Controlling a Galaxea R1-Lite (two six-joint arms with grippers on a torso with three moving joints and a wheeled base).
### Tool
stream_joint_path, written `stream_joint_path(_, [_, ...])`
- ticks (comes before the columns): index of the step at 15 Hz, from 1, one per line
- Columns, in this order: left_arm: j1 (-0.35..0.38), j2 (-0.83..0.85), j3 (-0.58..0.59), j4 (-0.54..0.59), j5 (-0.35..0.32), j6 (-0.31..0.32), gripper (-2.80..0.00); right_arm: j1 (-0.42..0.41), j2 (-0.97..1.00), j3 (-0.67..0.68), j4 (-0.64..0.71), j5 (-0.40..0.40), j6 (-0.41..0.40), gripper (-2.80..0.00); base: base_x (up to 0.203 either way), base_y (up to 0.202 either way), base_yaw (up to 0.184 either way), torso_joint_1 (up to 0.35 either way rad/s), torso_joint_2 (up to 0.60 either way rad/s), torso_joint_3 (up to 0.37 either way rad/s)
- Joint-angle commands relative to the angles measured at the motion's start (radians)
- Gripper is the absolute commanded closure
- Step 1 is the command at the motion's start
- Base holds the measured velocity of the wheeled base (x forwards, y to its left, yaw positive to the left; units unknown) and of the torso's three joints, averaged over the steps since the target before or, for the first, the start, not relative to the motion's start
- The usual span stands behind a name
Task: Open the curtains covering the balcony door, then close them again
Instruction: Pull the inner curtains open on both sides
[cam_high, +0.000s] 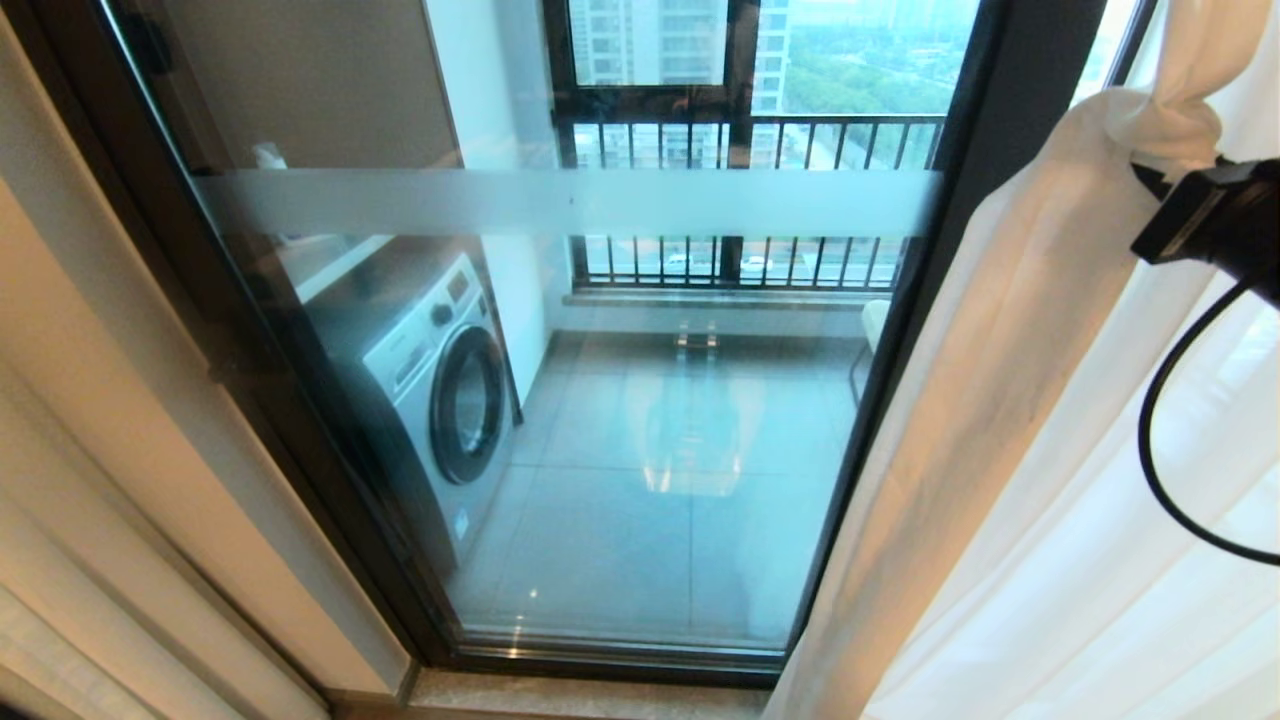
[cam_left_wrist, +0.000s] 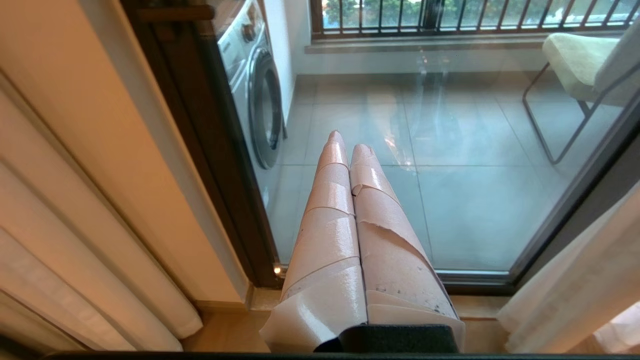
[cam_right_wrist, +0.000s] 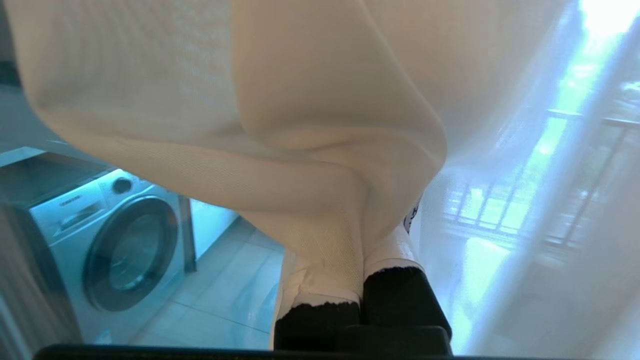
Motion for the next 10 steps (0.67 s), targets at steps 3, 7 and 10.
stream_joint_path(3, [0.0, 0.001, 0.0, 0.0, 0.0, 0.0, 0.0, 0.0, -0.006, 0.001, -0.006, 0.0, -0.001, 0.0, 0.0, -0.186, 0.002, 0.005, 0.0, 0.002])
stream_joint_path(7, [0.0, 0.001, 0.0, 0.0, 0.0, 0.001, 0.0, -0.007, -0.012, 0.003, -0.016, -0.002, -0.003, 0.0, 0.0, -0.183, 0.002, 0.002, 0.0, 0.003])
stream_joint_path(10, [-0.001, 0.001, 0.0, 0.0, 0.002, 0.0, 0.0, -0.013, -0.014, 0.01, -0.031, -0.002, -0.001, 0.0, 0.0, -0.189, 0.003, 0.004, 0.0, 0.0])
